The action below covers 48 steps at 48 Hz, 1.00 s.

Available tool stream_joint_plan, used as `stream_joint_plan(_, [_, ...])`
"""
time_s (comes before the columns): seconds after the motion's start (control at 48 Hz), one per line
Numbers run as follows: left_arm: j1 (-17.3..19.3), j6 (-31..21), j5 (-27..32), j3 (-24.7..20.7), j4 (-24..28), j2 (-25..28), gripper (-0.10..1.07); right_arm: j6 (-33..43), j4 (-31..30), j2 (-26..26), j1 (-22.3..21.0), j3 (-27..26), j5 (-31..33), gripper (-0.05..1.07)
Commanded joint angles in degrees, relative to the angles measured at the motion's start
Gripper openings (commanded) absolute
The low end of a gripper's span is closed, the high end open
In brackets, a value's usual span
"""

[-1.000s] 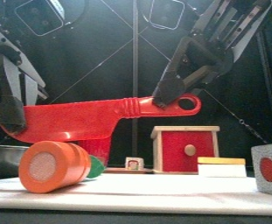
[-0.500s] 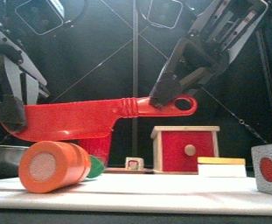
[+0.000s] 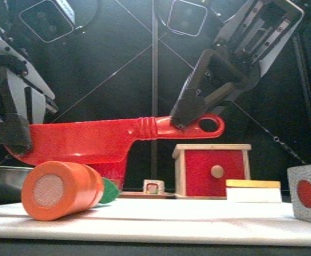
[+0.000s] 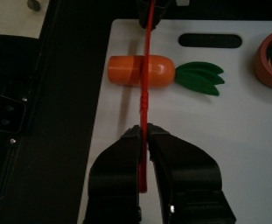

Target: Cut the carrot

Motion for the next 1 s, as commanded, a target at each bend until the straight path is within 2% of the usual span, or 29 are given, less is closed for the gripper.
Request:
stream_joint_plan(0.0, [0.2, 0.4, -0.3, -1.0, 0.2, 0.0, 0.39, -0.1, -0.1, -0.8, -0.9, -1.8, -0.4, 0.42])
stream_joint_plan(0.625, [0.6, 0.4, 2.5, -1.3, 0.4, 5.6, 0.39, -0.2, -0.3, 2.9, -1.1, -1.9, 0.9, 0.42])
stream_joint_plan(0.979, [0.6, 0.4, 2.8, -1.5, 0.4, 5.5, 0.39, -0.2, -0.3, 3.0, -0.9, -2.2, 0.9, 0.42])
